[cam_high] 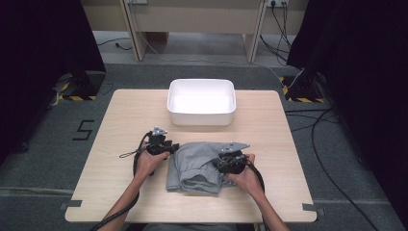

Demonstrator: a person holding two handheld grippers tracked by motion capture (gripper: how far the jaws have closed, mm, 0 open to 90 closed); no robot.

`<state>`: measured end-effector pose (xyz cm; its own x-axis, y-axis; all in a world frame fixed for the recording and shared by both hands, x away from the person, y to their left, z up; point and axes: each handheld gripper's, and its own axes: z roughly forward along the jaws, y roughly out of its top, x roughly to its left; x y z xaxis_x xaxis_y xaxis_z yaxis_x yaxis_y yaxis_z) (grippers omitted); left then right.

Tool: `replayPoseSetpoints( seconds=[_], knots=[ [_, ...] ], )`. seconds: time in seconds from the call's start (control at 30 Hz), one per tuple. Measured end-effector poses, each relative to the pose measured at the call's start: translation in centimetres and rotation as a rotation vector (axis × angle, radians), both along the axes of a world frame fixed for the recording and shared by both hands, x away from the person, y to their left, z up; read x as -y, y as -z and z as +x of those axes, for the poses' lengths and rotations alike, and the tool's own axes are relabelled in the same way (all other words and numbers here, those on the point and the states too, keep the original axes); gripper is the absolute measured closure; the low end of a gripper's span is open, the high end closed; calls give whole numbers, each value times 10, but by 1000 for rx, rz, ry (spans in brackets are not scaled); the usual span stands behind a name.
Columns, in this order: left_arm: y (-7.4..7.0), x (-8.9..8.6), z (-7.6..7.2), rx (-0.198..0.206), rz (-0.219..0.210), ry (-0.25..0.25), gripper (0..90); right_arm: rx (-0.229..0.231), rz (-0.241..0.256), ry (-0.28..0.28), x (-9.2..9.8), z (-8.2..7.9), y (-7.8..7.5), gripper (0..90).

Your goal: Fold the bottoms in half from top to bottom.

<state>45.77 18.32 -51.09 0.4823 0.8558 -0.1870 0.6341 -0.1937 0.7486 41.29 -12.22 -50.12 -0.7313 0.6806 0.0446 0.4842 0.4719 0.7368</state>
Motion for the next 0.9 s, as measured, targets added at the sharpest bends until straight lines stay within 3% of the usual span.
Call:
replayPoseSetpoints(
  seconds=[0.27,0.5,0.9],
  knots=[
    [-8,-6,-18,24,-32,4,538,13,55,-8,-3,-3,-14,461],
    [-12,-11,-31,25,-98,10,487,26,77,1,0,0,-24,424],
    [-18,-11,-47,19,-112,42,403,21,93,24,7,3,-27,393]
  ],
)
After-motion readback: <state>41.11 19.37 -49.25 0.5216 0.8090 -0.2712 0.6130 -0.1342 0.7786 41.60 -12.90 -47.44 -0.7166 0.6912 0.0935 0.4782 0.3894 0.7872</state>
